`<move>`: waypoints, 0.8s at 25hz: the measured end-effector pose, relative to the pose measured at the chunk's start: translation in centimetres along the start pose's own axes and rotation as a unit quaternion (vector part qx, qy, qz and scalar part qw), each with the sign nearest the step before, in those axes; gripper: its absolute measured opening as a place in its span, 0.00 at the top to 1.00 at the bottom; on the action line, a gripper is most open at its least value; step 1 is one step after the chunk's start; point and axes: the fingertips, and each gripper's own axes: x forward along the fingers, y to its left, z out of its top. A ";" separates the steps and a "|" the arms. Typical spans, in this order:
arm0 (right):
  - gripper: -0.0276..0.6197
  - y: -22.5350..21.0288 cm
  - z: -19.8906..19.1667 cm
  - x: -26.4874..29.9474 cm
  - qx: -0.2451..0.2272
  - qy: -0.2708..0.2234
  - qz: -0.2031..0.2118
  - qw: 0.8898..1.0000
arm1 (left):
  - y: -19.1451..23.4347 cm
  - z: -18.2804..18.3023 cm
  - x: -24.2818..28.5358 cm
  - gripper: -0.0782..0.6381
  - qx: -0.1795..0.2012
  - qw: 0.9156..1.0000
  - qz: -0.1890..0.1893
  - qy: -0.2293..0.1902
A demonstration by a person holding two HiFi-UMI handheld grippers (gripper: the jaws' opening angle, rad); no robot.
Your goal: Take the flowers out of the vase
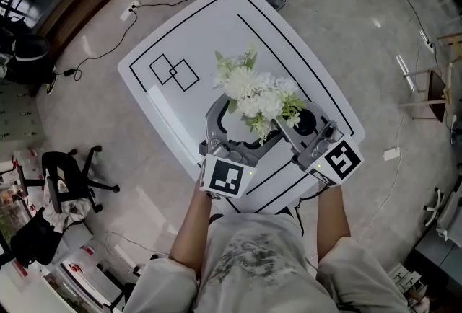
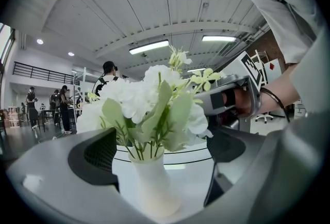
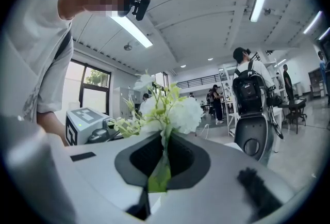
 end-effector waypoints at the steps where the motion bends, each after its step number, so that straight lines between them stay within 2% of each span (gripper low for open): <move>1: 0.91 -0.1 0.1 -0.1 0.000 -0.001 -0.001 1.000 | 0.0 0.2 0.0 0.12 0.002 1.000 0.001 -0.001; 8: 0.91 -0.6 0.9 -0.5 0.001 -0.013 -0.005 1.000 | 0.3 1.2 -0.4 0.23 0.015 1.000 0.011 -0.007; 20: 0.91 0.6 2.8 -0.6 -0.003 -0.031 -0.014 0.999 | 0.7 3.0 -3.2 0.36 0.011 0.999 0.023 -0.030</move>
